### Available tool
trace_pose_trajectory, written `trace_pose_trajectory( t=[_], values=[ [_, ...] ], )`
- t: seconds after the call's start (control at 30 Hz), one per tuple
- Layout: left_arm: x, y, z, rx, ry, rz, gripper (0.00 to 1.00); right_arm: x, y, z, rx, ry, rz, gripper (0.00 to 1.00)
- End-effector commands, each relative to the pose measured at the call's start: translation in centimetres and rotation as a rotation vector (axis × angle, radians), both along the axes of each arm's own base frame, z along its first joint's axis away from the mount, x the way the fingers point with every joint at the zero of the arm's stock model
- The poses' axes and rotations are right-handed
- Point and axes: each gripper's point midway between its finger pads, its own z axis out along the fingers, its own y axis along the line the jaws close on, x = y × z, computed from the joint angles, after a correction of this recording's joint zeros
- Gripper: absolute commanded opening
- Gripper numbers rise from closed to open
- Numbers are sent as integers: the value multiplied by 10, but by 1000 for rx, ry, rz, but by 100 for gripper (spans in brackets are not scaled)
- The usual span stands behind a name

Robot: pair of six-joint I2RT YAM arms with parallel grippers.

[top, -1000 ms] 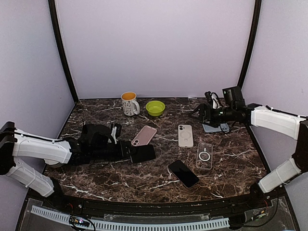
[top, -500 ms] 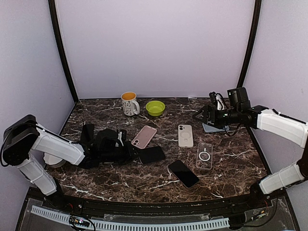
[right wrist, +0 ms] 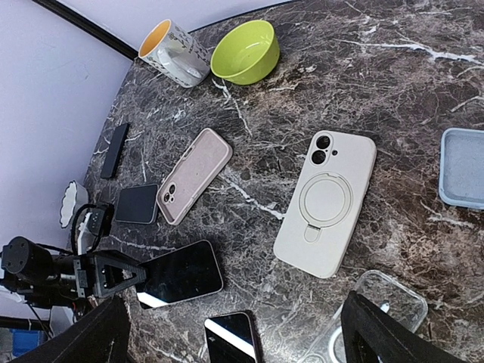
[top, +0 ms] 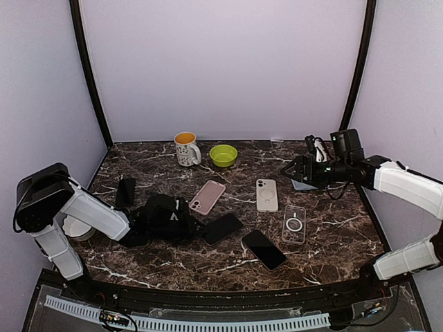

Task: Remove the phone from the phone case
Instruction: Place the phone at the center of the board, then reset both arms

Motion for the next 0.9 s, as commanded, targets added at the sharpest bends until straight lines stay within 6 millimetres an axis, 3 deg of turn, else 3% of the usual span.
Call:
trace_pose_trajectory(
  t=[0.0,0.1,0.2,0.23,0.37,0.5,0.63,0.67,0.8,0.87],
  values=[
    [-1,1,2,8,-31,-9,35,1,-7,6,-17,-43,-22,98],
    [0,6,3,57,-59,-15,46,1,-12,6,-38,-60,-40,98],
    [1,17,2,122,-80,-3,64,2,-18,11,-55,-93,-64,98],
    [3,19,8,128,-101,12,73,4,-22,14,-68,-110,-87,98],
    [13,36,24,207,-180,55,91,9,-34,30,-97,-187,-144,98],
    [21,58,48,350,-288,66,94,12,-50,51,-132,-287,-212,98],
    [35,85,92,495,-467,95,98,16,-65,73,-171,-406,-278,98],
    [38,88,110,519,-535,88,99,16,-72,81,-179,-446,-309,98],
    [50,124,143,683,-681,135,99,7,-92,109,-188,-649,-388,98],
    [58,150,153,756,-718,181,99,0,-99,113,-212,-747,-404,98]
  ],
)
